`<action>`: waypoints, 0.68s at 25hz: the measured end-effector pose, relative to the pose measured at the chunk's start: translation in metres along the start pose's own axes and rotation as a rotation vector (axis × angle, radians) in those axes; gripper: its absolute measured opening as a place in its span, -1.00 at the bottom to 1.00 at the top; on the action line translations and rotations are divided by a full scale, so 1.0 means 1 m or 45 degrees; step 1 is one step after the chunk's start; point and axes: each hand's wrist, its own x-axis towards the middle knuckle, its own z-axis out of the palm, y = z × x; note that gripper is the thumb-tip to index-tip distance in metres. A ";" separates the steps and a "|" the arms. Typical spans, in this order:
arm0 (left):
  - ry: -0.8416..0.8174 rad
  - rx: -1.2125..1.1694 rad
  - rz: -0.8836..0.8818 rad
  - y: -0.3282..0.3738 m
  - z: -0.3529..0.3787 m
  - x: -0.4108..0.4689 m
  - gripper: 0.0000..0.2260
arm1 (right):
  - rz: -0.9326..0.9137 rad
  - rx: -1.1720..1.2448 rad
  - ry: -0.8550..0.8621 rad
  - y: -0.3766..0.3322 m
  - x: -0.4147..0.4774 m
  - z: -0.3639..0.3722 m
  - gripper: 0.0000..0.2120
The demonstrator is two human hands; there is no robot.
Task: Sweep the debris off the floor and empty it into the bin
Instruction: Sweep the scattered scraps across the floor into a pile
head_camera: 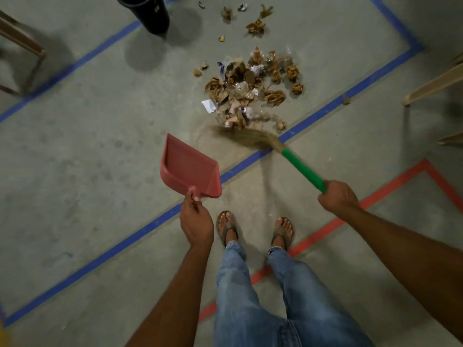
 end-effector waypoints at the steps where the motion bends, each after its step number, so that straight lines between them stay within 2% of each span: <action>1: 0.017 -0.003 0.005 0.000 0.005 -0.005 -0.69 | -0.021 0.031 0.050 -0.010 0.016 -0.013 -0.60; 4: 0.040 -0.012 -0.010 0.009 0.021 -0.014 -0.68 | -0.121 0.104 0.213 -0.032 0.041 -0.051 -0.61; 8: 0.053 -0.057 0.003 0.035 0.022 -0.022 -0.68 | -0.195 0.197 0.308 -0.025 0.021 -0.095 -0.57; 12: 0.051 -0.095 0.069 0.060 0.019 -0.027 -0.68 | -0.248 0.253 0.264 0.014 -0.026 -0.100 -0.52; 17: 0.035 -0.137 0.102 0.079 0.016 -0.027 -0.67 | -0.166 0.443 0.198 0.061 -0.084 -0.065 -0.46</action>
